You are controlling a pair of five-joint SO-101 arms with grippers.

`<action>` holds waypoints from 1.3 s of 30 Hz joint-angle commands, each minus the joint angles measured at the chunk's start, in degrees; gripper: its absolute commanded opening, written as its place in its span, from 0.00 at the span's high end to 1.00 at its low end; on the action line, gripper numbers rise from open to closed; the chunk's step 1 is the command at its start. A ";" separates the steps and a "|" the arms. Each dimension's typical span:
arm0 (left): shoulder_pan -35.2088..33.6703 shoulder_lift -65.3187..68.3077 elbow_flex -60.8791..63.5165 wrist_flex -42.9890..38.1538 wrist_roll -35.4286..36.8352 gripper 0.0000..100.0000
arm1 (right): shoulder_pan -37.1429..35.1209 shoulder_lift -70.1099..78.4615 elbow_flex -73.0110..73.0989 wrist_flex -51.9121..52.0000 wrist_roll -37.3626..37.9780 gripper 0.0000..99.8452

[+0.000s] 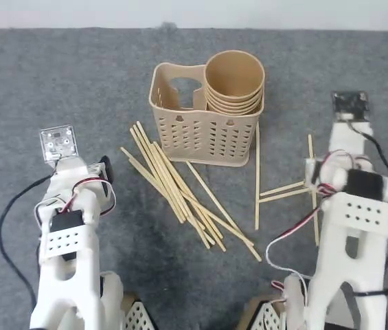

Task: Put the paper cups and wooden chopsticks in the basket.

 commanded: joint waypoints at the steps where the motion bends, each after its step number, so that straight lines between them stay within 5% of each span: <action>1: -0.53 -1.23 -0.66 -1.49 0.53 0.82 | -1.98 4.26 -3.60 -7.08 -4.13 0.76; 8: -0.53 -1.23 -0.66 -1.67 0.53 0.82 | -2.07 27.82 -8.53 -19.21 -5.19 0.76; 15: -0.53 -1.23 -0.75 -1.67 0.53 0.82 | -1.19 50.68 -23.56 -19.56 -5.19 0.77; 19: -0.53 -1.23 -0.84 -1.76 0.53 0.82 | -0.31 60.62 -31.91 -17.71 -4.92 0.85; 27: -0.53 -1.23 -0.84 -1.76 0.53 0.82 | 2.59 66.07 -43.16 -4.88 -5.36 1.00; 39: -0.53 -1.23 -0.84 -1.76 0.53 0.82 | 6.55 46.73 -43.43 10.59 -5.36 0.99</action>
